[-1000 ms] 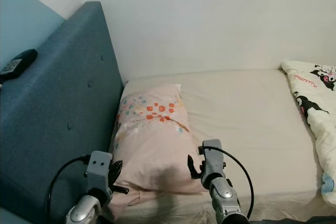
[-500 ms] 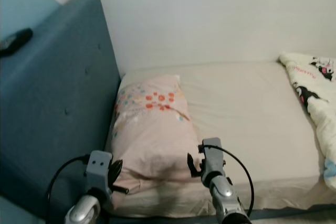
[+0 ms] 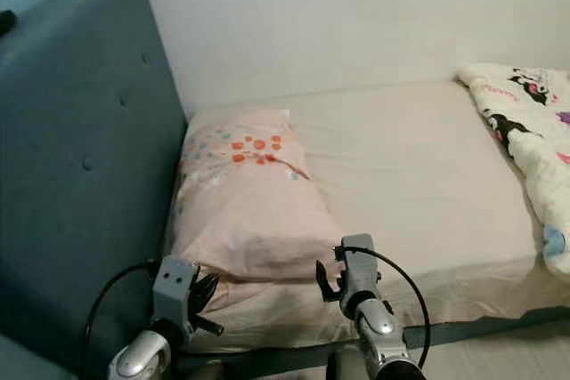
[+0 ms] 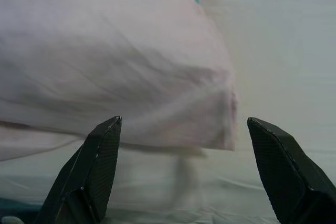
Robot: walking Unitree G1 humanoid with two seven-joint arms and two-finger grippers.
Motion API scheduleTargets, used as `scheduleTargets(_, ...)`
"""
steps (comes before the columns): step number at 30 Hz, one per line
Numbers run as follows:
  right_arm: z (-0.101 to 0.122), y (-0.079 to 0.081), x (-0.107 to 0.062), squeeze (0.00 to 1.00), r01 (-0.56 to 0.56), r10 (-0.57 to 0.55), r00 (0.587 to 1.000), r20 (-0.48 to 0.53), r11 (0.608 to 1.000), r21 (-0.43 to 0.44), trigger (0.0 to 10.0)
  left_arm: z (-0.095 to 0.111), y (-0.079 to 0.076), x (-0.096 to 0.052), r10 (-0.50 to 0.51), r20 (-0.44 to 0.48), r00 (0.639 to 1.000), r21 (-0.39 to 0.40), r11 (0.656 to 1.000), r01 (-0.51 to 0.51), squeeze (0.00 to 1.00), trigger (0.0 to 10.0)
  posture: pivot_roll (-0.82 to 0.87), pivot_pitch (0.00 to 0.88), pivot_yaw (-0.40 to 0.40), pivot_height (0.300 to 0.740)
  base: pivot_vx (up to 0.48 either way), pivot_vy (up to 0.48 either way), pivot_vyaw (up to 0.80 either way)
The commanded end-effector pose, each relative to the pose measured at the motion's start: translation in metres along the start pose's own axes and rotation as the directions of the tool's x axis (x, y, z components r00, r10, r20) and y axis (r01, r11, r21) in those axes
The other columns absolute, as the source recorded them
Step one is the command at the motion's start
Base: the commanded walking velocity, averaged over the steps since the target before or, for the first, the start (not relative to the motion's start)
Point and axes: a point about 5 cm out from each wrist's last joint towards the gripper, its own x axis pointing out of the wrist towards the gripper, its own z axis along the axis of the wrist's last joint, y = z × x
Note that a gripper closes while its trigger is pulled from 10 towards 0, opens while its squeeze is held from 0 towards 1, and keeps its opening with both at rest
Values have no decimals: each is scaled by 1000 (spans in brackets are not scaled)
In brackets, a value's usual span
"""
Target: Clean up the room
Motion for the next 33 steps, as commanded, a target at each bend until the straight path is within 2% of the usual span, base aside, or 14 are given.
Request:
scheduleTargets(1,-2,1,-1,0,-2,2,1000,-10,1000,4,10000,-6,0,-5,-16,-31,999,-4,1000,16,0,10000,8,108,-2,597,0,0,0)
scheduleTargets(4,-1,1,-1,0,0,0,1000,-3,1000,3,10000,-5,1,-6,-38,-38,999,21,999,39,0,10000,13,120,-3,597,0,0,0)
scheduleTargets(5,0,1,0,0,-6,6,1000,-1,1000,-3,10000,-3,4,-6,-66,-49,997,65,995,69,0,10000,16,130,-4,597,0,0,0)
scheduleTargets(9,3,2,1,0,-25,25,1000,11,1000,2,10000,-1,6,-5,-99,-57,993,115,988,105,0,10000,18,139,-4,587,0,0,0)
scheduleTargets(16,7,1,2,0,-30,31,999,23,999,-24,10000,2,16,-2,-108,-91,990,207,970,125,0,10000,21,164,-8,582,0,0,0)
scheduleTargets(17,9,0,3,0,-41,42,999,18,998,-42,10000,5,25,3,-104,-113,988,274,953,132,0,10000,21,181,-12,582,0,0,0)
scheduleTargets(20,10,0,3,0,-59,60,998,20,997,-50,10000,8,34,7,-100,-127,987,319,938,136,0,10000,22,197,-14,577,0,0,0)
scheduleTargets(23,11,0,3,0,-65,66,998,22,996,-60,10000,11,39,8,-99,-134,986,339,930,139,0,10000,20,203,-14,572,0,0,0)
scheduleTargets(26,14,1,4,0,-71,74,997,36,995,-71,10000,13,50,8,-101,-158,982,377,913,155,0,10000,14,213,-14,567,0,0,0)
scheduleTargets(33,19,3,6,0,-79,83,995,47,993,-82,10000,14,63,3,-92,-174,981,391,907,154,0,10000,14,210,-20,567,0,0,0)
